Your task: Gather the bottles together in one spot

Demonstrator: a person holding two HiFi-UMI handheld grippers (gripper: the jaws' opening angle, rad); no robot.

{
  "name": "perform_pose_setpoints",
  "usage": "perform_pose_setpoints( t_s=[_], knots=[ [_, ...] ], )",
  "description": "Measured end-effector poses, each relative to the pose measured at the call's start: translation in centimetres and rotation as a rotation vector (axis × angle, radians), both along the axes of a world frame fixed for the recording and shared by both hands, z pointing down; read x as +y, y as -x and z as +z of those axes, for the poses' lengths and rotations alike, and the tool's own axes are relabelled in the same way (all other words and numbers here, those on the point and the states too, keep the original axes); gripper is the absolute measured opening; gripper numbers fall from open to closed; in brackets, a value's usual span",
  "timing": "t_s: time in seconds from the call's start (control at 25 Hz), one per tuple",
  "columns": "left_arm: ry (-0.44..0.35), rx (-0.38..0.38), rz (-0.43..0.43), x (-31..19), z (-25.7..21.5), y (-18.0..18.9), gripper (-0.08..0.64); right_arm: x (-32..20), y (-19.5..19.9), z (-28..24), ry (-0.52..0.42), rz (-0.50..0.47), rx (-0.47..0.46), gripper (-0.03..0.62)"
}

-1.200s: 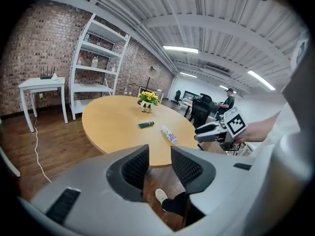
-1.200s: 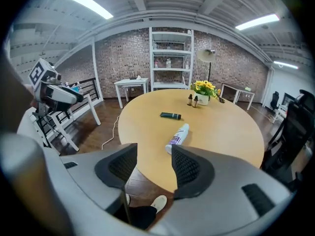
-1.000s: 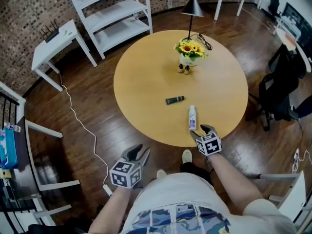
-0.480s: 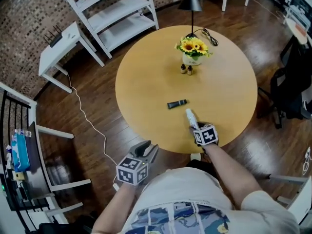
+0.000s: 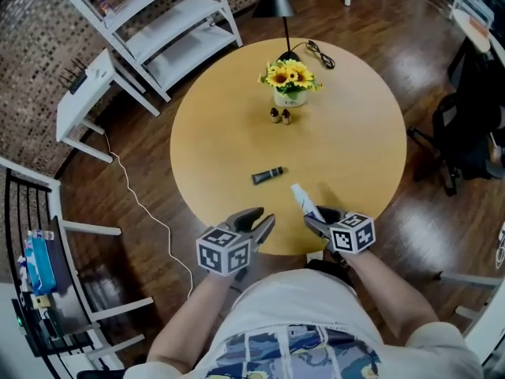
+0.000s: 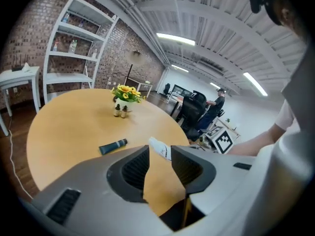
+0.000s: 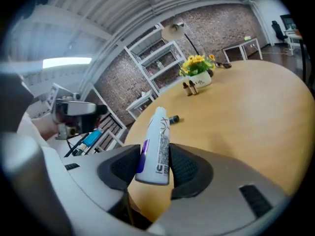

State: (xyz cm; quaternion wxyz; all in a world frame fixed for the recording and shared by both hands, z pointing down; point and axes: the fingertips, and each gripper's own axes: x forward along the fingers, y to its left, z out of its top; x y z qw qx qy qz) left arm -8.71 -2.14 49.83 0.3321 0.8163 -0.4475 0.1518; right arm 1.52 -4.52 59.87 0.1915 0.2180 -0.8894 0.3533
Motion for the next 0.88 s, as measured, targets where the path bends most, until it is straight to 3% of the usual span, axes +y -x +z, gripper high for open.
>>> perform_pose_setpoints(
  t_s=[0.24,0.32,0.44,0.52,0.6,0.72,0.88],
  knots=[
    [-0.078,0.047,0.146,-5.9,-2.7,-6.4,0.167,0.7,-2.7,-8.2,-0.187,-0.025,-0.182,0.206],
    [-0.077,0.132,0.169,-7.2,-3.9,-8.3,0.169,0.6,-3.6,-9.7,-0.224,-0.018,-0.229,0.206],
    [-0.025,0.342,0.198,-8.0,-5.4,-11.1,0.184,0.4,-5.0,-11.0,-0.263,-0.008,-0.270,0.206],
    [0.004,0.428,0.208,-8.4,-5.9,-12.6,0.183,0.1,-6.1,-11.4,-0.286,-0.014,-0.277,0.206],
    [0.022,0.462,0.227,-8.6,-6.0,-14.0,0.135,0.0,-7.2,-11.7,-0.310,-0.026,-0.285,0.206],
    [0.057,0.510,0.256,-8.7,-5.9,-16.0,0.130,-0.2,-8.6,-11.7,-0.333,-0.045,-0.285,0.206],
    [0.034,0.473,0.275,-9.1,-6.0,-17.0,0.130,-0.6,-9.2,-10.9,-0.367,-0.069,-0.249,0.206]
  ],
)
